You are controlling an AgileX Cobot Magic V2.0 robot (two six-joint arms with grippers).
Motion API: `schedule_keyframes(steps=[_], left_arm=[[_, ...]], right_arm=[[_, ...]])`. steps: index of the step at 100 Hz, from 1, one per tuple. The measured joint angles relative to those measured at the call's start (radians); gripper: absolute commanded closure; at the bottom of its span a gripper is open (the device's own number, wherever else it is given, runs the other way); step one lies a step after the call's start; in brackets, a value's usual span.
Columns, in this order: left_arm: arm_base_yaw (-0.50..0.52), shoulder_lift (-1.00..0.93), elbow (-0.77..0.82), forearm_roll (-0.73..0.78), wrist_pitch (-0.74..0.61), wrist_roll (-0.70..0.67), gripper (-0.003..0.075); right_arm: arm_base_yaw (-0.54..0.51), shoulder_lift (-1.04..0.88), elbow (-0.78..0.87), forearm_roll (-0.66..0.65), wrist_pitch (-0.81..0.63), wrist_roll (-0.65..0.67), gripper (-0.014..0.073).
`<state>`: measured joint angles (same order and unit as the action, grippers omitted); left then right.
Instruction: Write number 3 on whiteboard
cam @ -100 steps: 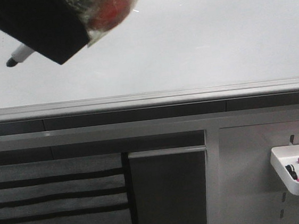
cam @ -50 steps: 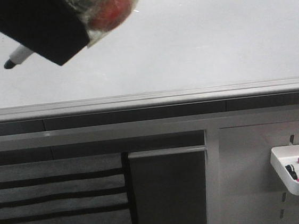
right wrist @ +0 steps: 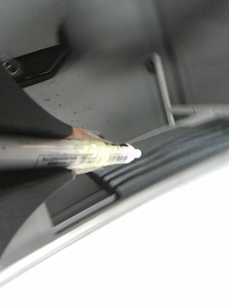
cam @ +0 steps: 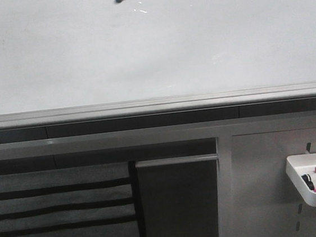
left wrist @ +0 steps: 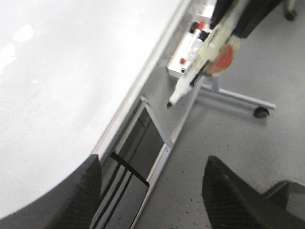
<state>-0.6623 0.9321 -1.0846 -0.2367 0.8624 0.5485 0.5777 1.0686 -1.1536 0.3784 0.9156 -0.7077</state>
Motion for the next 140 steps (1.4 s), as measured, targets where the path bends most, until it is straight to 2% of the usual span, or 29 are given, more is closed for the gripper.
schedule_keyframes(steps=[8, 20, 39, 59, 75, 97, 122, 140], left_arm=[[0.054, -0.058, 0.064, 0.000, -0.037, -0.041, 0.0295], [0.130, -0.147, 0.188, 0.000, -0.112, -0.107, 0.0300], [0.179, -0.253, 0.349, 0.002, -0.188, -0.130, 0.0300], [0.179, -0.260, 0.375, 0.002, -0.220, -0.132, 0.0300], [0.179, -0.260, 0.376, -0.002, -0.224, -0.133, 0.0300], [0.179, -0.260, 0.376, -0.002, -0.226, -0.133, 0.0300], [0.179, -0.262, 0.376, -0.002, -0.226, -0.134, 0.0300], [0.179, -0.262, 0.376, -0.002, -0.226, -0.134, 0.0300]], right_arm=[[-0.077, -0.041, 0.030, -0.025, -0.019, 0.161, 0.0575], [-0.185, -0.108, 0.130, -0.039, -0.087, 0.299, 0.0575], [-0.230, -0.200, 0.318, -0.039, -0.186, 0.343, 0.0575], [-0.230, -0.216, 0.351, -0.039, -0.217, 0.347, 0.0575], [-0.232, -0.165, 0.234, -0.039, -0.206, 0.350, 0.0575], [-0.227, 0.047, -0.019, -0.037, -0.086, 0.334, 0.0575], [-0.109, 0.240, -0.176, -0.087, -0.073, 0.326, 0.0575], [-0.093, 0.337, -0.267, -0.119, -0.077, 0.334, 0.0575]])
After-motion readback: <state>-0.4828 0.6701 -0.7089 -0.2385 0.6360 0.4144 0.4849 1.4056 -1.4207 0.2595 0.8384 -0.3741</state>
